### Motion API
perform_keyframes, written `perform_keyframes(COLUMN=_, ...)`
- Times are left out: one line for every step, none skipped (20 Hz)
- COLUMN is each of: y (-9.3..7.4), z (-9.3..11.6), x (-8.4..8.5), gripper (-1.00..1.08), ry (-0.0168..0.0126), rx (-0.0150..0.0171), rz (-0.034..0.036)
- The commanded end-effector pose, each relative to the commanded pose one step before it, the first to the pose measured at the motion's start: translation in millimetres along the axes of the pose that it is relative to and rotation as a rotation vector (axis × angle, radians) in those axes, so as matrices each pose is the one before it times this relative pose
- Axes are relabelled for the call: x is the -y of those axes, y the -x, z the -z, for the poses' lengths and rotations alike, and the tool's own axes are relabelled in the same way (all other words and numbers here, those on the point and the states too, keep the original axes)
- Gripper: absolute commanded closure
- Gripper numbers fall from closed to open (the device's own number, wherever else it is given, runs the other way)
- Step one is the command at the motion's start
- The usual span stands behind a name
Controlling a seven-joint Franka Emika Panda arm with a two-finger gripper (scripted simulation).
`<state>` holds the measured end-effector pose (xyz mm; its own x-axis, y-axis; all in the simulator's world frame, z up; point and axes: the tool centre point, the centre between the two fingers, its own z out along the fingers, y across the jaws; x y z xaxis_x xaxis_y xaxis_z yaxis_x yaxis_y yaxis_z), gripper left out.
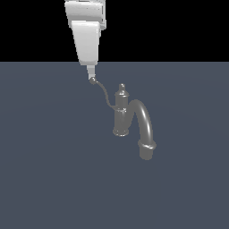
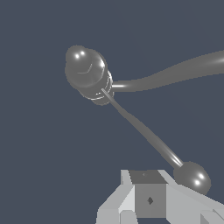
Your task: Turn on the faucet by rotating a designated handle.
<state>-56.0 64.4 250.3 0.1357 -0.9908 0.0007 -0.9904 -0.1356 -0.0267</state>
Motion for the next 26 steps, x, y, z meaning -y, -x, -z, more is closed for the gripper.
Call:
perform_keyframes(y=-13.91, z=-6.88, x=-13.1, gripper=1.08, ry=0.02033, rx=0.00071, rz=-0.01428)
perform_keyframes(y=-2.23, z=-0.22, x=-2.69, gripper=1.08, ry=0.00069, rx=0.00002, rz=0.00069)
perform_keyframes(y=-2.58, z=0.12, x=-2.88, gripper=1.08, ry=0.0, rx=0.0, rz=0.0)
perform_keyframes(y=-2.26, z=-0.22, x=-2.72, gripper=1.08, ry=0.00069, rx=0.00001, rz=0.00069)
perform_keyframes(y=-2.61, z=0.12, x=-2.91, gripper=1.08, ry=0.0, rx=0.0, rz=0.0)
perform_keyframes(y=-2.29, z=-0.21, x=-2.75, gripper=1.08, ry=0.00069, rx=0.00001, rz=0.00069)
perform_keyframes(y=-2.64, z=0.13, x=-2.94, gripper=1.08, ry=0.0, rx=0.0, rz=0.0)
perform_keyframes(y=-2.33, z=-0.2, x=-2.78, gripper=1.08, ry=0.00069, rx=0.00001, rz=0.00069)
perform_keyframes(y=-2.68, z=0.13, x=-2.98, gripper=1.08, ry=0.0, rx=0.0, rz=0.0)
perform_keyframes(y=-2.36, z=-0.2, x=-2.81, gripper=1.08, ry=0.00069, rx=0.0, rz=0.00069)
perform_keyframes(y=-2.71, z=0.13, x=-3.02, gripper=1.08, ry=0.0, rx=0.0, rz=0.0)
perform_keyframes(y=-2.4, z=-0.19, x=-2.84, gripper=1.08, ry=0.00069, rx=-0.00001, rz=0.00069)
perform_keyframes(y=-2.75, z=0.13, x=-3.06, gripper=1.08, ry=0.0, rx=0.0, rz=0.0)
perform_keyframes(y=-2.45, z=-0.18, x=-2.88, gripper=1.08, ry=0.00069, rx=-0.00003, rz=0.00069)
perform_keyframes(y=-2.8, z=0.14, x=-3.09, gripper=1.08, ry=0.0, rx=0.0, rz=0.0)
perform_keyframes(y=-2.5, z=-0.17, x=-2.92, gripper=1.08, ry=0.00069, rx=-0.00005, rz=0.00069)
perform_keyframes(y=-2.86, z=0.14, x=-3.14, gripper=1.08, ry=0.0, rx=0.0, rz=0.0)
perform_keyframes(y=0.0, z=0.0, x=0.0, gripper=1.08, ry=0.0, rx=0.0, rz=0.0)
perform_keyframes(y=8.67, z=1.21, x=5.95, gripper=1.08, ry=-0.00579, rx=-0.00054, rz=0.01279)
perform_keyframes(y=-6.11, z=-0.07, x=-0.3, gripper=1.08, ry=0.00034, rx=0.00001, rz=-0.0006)
perform_keyframes(y=-6.11, z=-0.07, x=-0.3, gripper=1.08, ry=0.00034, rx=0.00001, rz=-0.0006)
perform_keyframes(y=-6.11, z=-0.07, x=-0.29, gripper=1.08, ry=0.00034, rx=0.00001, rz=-0.0006)
perform_keyframes(y=-6.3, z=-0.18, x=-0.26, gripper=1.08, ry=0.00059, rx=0.00002, rz=-0.00104)
perform_keyframes(y=-6.09, z=-0.07, x=-0.29, gripper=1.08, ry=0.00034, rx=0.00001, rz=-0.0006)
perform_keyframes(y=-6.08, z=-0.07, x=-0.28, gripper=1.08, ry=0.00034, rx=0.00001, rz=-0.0006)
perform_keyframes(y=-6.07, z=-0.07, x=-0.28, gripper=1.08, ry=0.00034, rx=0.00001, rz=-0.0006)
